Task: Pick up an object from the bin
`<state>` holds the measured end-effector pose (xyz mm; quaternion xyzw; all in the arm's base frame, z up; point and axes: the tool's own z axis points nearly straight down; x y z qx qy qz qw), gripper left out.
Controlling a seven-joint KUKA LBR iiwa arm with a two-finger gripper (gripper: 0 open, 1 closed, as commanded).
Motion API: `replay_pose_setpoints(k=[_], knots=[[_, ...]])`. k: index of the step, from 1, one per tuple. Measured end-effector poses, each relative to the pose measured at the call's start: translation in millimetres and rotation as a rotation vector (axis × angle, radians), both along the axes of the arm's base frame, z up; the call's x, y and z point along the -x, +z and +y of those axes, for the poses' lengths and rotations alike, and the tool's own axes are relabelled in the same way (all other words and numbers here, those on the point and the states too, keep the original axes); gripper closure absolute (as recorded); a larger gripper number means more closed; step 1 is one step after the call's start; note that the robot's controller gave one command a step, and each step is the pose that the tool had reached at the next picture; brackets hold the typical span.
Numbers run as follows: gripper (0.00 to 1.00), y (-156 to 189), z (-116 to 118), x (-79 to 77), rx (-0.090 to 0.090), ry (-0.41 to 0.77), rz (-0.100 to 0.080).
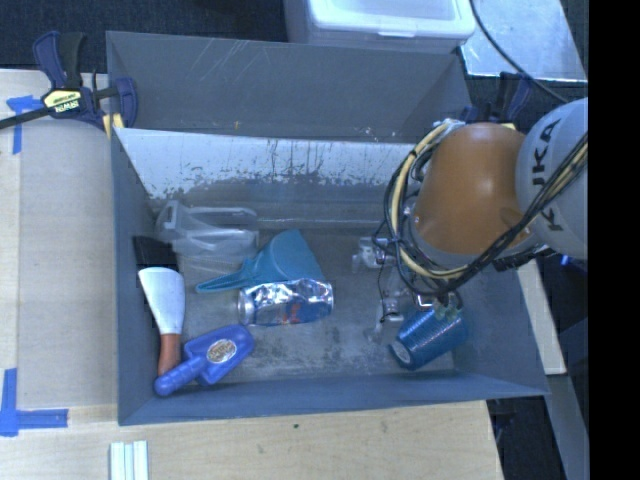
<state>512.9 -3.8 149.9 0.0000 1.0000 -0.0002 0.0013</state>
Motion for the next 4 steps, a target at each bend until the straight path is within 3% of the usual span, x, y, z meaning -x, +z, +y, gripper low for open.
replay_pose_setpoints(k=[1,2,3,4], knots=[[0.0,0.0,0.0,0.0,0.0,0.0,0.0],[0.0,-75.9,6.2,-7.9,0.0,-0.033,-0.006],[0.0,-64.2,19.9,1.7,0.0,-0.032,-0.006],[0.0,-79.8,3.1,-6.5,0.0,-0.039,-0.004]])
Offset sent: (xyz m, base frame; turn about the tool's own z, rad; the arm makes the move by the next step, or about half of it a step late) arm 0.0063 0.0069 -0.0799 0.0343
